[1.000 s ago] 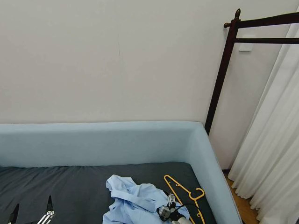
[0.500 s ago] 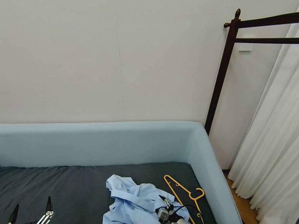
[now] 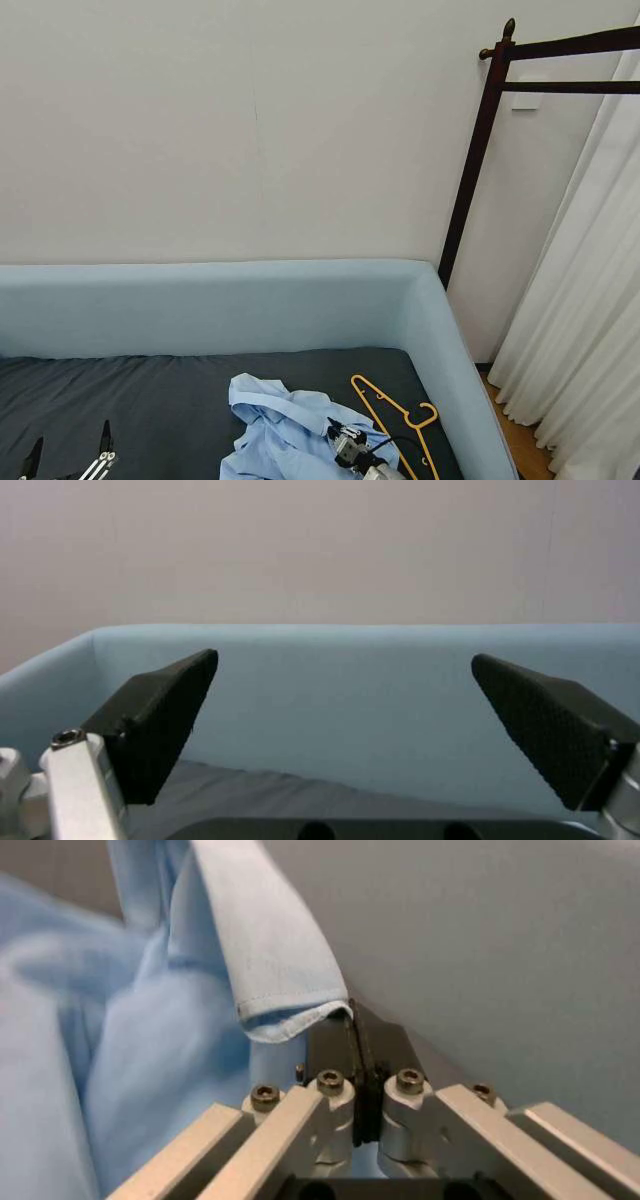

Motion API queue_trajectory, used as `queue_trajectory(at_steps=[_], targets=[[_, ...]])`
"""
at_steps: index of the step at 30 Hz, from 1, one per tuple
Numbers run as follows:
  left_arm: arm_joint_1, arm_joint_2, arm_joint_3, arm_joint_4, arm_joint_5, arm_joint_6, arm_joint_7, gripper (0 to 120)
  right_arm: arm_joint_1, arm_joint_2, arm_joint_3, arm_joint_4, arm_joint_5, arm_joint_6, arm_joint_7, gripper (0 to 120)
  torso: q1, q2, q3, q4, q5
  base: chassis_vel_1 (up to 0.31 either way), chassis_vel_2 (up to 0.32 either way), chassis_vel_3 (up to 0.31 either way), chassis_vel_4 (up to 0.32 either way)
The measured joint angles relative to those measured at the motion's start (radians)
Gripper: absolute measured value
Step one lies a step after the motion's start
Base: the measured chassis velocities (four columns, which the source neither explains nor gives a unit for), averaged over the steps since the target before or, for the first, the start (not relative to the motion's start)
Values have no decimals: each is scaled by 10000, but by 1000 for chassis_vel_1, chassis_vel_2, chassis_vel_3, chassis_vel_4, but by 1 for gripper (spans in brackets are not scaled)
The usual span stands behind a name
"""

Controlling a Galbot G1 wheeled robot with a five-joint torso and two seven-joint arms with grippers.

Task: Pick up the clothes from the sofa and hang them on the clothes hanger.

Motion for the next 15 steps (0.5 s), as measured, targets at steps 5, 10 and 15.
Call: queue_trajectory(at_steps=[5,10,15], targets=[[-27,12,56,112,0,-42,2,100,113,-334,-390,1125,2663,186,-323,0,0,0,0,0,0,0,0,0,0],[-175,137,250,340,-566,-379,455,100,582,-965,-711,3313,5098,-250,-331,0,0,0,0,3,0,0,0,0,0],[-312,276,552,461,-1516,-645,1171,100,989,-1283,-877,4316,5784,-488,-254,0,0,0,0,1,1,0,0,0,0]])
